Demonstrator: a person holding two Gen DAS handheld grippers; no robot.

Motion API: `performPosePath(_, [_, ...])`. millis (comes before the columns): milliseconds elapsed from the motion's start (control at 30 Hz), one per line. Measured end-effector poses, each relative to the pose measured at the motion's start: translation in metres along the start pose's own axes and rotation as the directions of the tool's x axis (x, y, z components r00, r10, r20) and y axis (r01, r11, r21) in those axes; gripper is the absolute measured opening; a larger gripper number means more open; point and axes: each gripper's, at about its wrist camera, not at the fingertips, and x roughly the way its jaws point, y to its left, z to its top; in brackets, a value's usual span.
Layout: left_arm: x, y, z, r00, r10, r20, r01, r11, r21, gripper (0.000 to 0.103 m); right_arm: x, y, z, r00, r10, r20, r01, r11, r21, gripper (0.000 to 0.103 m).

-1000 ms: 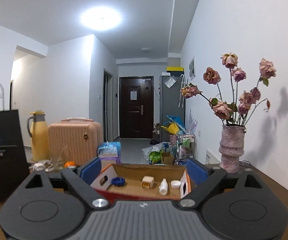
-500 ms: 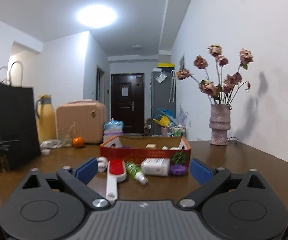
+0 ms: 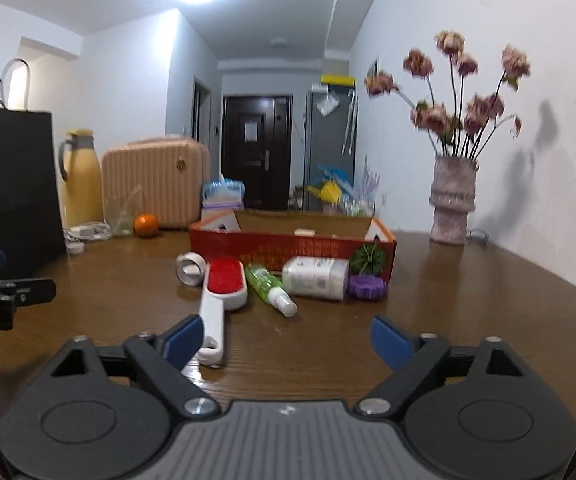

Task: Organize rigid objects
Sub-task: 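Grasp the green bottle with the right tool while the left tool grasps the tape roll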

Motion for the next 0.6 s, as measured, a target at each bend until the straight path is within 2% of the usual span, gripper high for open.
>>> performPosePath(67, [0.023,0.001,0.008,1.0,-0.011,-0.011,0.011,1.0,0.011,0.103,0.017,-0.007,0.006,1.0,0.013,-0.021,-0.012,1.0,0.007,0.078])
performPosePath(167, [0.065,0.001,0.023,0.998,-0.013,-0.054,0.014,1.0,0.014,0.103,0.049,-0.015,0.016,0.997,0.029,-0.066,-0.029,1.0,0.001,0.07])
performPosePath(300, [0.123,0.002,0.045,0.991,-0.083,-0.102,0.079,0.996,-0.047,0.102,0.097,-0.02,0.033,0.99,0.071,-0.124,-0.074,0.997,-0.017,0.057])
performPosePath(400, [0.17,-0.004,0.055,0.988,-0.049,-0.148,0.041,0.998,-0.053,0.087,0.139,-0.019,0.047,0.981,0.111,-0.159,-0.119,0.992,-0.045,0.044])
performPosePath(433, [0.182,-0.005,0.057,0.987,-0.051,-0.152,0.042,0.998,-0.056,0.086,0.155,-0.018,0.053,0.976,0.136,-0.17,-0.147,0.988,-0.055,0.039])
performPosePath(533, [0.219,-0.008,0.063,0.98,-0.072,-0.183,0.061,0.996,-0.067,0.074,0.194,-0.014,0.066,0.963,0.18,-0.201,-0.197,0.978,-0.065,0.033])
performPosePath(567, [0.229,-0.008,0.063,0.976,-0.074,-0.205,0.059,0.995,-0.08,0.066,0.206,-0.011,0.069,0.958,0.192,-0.213,-0.211,0.975,-0.07,0.033])
performPosePath(600, [0.24,-0.008,0.061,0.969,-0.093,-0.231,0.072,0.993,-0.096,0.063,0.218,-0.008,0.07,0.95,0.208,-0.233,-0.232,0.97,-0.078,0.033])
